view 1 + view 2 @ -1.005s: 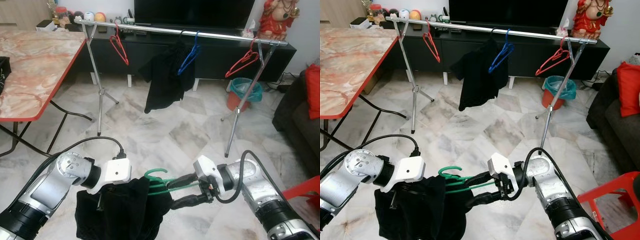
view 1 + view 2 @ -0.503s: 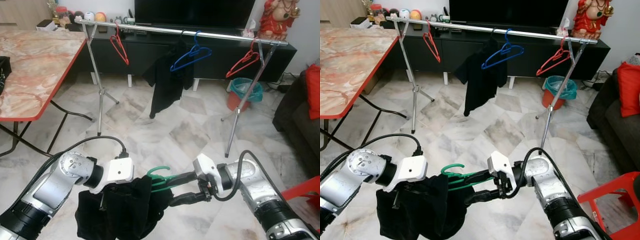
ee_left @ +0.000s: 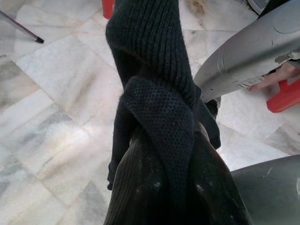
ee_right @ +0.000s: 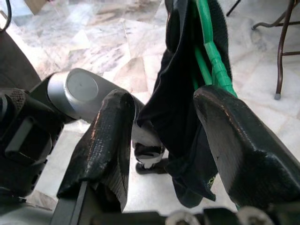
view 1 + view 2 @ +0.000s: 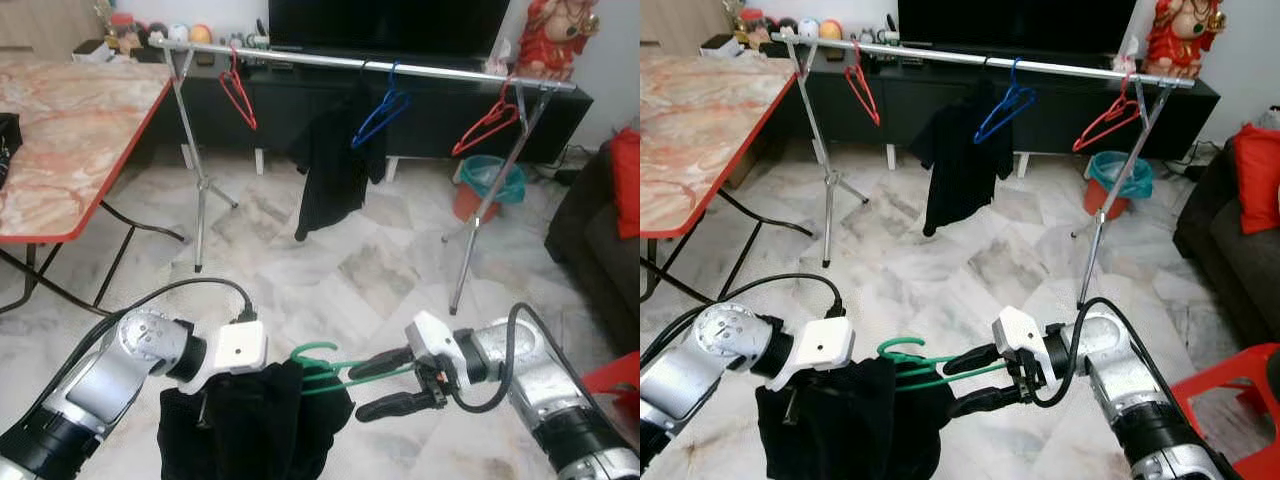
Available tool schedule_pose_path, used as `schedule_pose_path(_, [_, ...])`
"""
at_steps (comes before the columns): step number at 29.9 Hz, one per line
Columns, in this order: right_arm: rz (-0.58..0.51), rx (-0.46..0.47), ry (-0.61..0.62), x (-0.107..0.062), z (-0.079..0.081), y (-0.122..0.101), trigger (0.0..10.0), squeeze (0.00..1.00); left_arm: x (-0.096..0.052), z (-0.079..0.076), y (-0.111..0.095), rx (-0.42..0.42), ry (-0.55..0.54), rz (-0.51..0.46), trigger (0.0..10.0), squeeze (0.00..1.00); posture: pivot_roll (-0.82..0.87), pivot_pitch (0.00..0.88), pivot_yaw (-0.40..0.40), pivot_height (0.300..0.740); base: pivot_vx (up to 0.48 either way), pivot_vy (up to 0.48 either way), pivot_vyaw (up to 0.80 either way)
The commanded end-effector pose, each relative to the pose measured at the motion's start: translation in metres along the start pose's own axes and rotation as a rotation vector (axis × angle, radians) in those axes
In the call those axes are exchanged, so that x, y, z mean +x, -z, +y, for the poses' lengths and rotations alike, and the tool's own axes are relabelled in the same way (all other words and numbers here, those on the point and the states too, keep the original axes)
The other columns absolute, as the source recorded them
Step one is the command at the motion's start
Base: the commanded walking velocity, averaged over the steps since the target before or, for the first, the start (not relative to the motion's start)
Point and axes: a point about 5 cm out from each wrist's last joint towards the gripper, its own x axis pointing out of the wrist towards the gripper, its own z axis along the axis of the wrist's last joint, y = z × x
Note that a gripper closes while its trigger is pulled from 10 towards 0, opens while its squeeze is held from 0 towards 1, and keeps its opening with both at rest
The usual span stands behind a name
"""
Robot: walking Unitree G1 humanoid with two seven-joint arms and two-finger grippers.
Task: Hang hanger
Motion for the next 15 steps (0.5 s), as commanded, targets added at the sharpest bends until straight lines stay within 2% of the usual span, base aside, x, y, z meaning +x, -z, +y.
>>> schedule_pose_path(1, [-0.032,-0.042,0.029,-0.008,-0.002,-0.012,10.0,0.0,-0.002,-0.002,-0.001,0.034,0.021,0.019,10.0,0.0,0.06,0.0,-0.065,0.74,0.0,0.0,0.0])
schedule_pose_path(9, [-0.1,-0.063,0.075,-0.011,-0.007,-0.023,10.0,0.0,-0.002,-0.003,0.004,0.022,0.016,0.031,10.0,0.0,0.06,0.0,-0.069,0.74,0.0,0.0,0.0])
schedule_pose_path(15, [-0.093,-0.075,0.135,-0.011,-0.015,-0.026,10.0,0.0,-0.002,0.0,-0.002,0.03,0.01,0.014,10.0,0.0,0.04,0.0,-0.069,0.74,0.0,0.0,0.0])
